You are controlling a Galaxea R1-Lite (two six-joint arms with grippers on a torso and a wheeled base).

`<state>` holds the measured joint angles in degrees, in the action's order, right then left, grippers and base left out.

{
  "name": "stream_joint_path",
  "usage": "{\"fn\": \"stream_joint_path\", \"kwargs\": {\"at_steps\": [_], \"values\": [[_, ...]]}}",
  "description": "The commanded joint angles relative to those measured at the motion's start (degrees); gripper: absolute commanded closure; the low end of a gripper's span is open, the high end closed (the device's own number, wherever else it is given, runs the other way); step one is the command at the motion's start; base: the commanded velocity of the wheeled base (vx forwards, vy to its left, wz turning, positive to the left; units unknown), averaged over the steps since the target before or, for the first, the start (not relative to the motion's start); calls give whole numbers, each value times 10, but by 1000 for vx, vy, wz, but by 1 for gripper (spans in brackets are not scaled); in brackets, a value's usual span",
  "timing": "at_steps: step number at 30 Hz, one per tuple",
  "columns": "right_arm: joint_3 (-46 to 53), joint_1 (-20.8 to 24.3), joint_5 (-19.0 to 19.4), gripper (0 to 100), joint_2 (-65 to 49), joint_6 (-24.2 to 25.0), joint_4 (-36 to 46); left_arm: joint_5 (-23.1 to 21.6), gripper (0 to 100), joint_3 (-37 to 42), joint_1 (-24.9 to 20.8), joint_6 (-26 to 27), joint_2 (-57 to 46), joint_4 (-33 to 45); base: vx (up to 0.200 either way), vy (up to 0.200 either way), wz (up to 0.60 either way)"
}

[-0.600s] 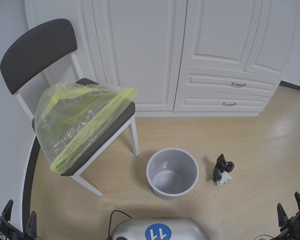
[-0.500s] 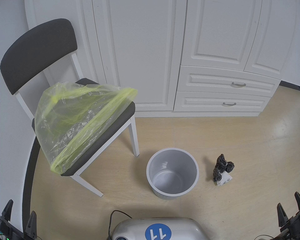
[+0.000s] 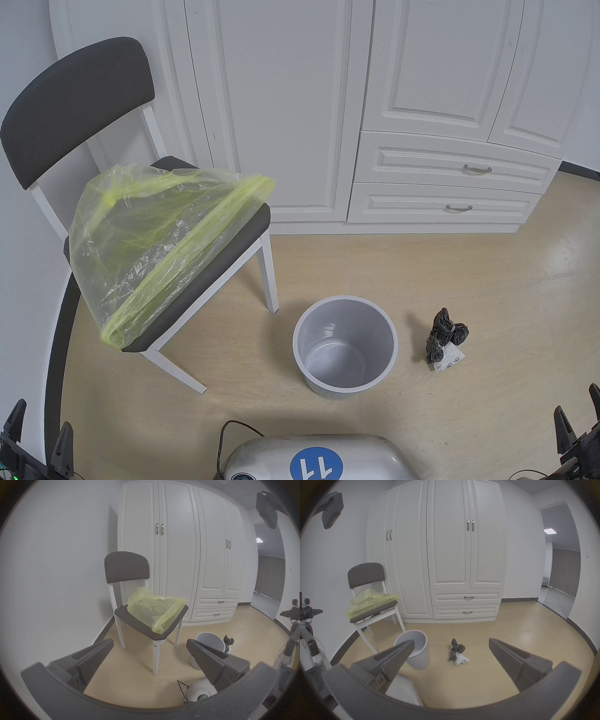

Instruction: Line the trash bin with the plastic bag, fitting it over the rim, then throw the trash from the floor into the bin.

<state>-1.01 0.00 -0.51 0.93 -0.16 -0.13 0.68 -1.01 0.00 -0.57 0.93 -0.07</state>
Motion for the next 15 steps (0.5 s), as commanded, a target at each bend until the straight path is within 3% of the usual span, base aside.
{"fn": "stream_joint_path", "kwargs": {"at_steps": [1,15], "values": [[10,0,0,0,-9,0,0,0,0,10,1,0,-8,0,0,0,0],[10,0,0,0,-9,0,0,-3,0,10,1,9,-9,1,0,0,0]]}}
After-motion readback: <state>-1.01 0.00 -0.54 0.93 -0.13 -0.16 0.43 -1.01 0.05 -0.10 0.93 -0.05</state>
